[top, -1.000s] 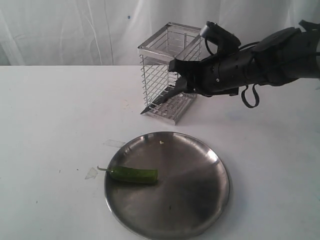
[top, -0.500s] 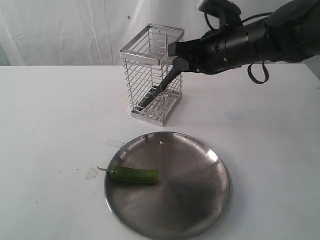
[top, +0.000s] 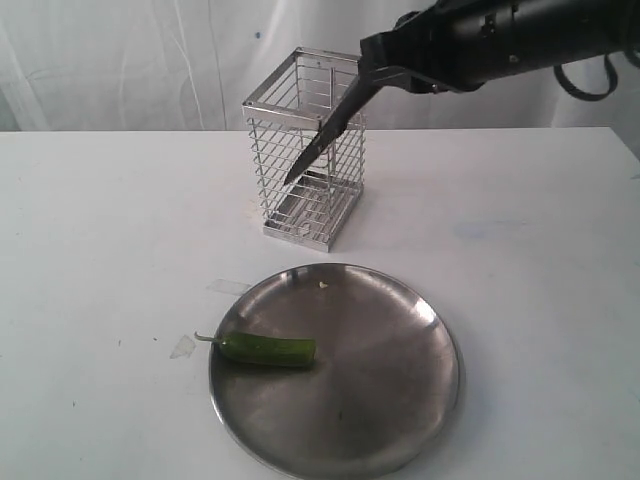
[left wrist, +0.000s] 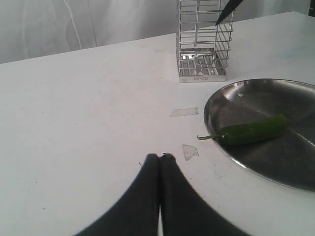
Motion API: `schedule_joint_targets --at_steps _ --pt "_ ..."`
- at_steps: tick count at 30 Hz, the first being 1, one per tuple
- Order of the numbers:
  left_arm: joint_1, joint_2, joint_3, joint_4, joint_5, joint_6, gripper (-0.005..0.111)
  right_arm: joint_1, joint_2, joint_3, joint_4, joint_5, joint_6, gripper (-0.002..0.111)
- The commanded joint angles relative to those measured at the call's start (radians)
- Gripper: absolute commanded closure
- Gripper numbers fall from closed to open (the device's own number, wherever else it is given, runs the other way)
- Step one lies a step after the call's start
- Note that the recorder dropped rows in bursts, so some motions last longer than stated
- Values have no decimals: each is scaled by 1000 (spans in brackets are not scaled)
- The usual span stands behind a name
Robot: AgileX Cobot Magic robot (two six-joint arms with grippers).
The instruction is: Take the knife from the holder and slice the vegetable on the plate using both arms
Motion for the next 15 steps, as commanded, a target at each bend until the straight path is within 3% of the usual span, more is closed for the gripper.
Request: schedule_joint_targets --at_steps 1,9,15 --pt "2 -4 3 -10 3 -1 107 -21 -107 75 -29 13 -12 108" --pt "2 -4 3 -10 3 -1 107 -23 -385 347 -9 -59 -72 108" --pt "2 -4 3 -10 3 -1 107 -21 -729 501 -48 -33 -48 108"
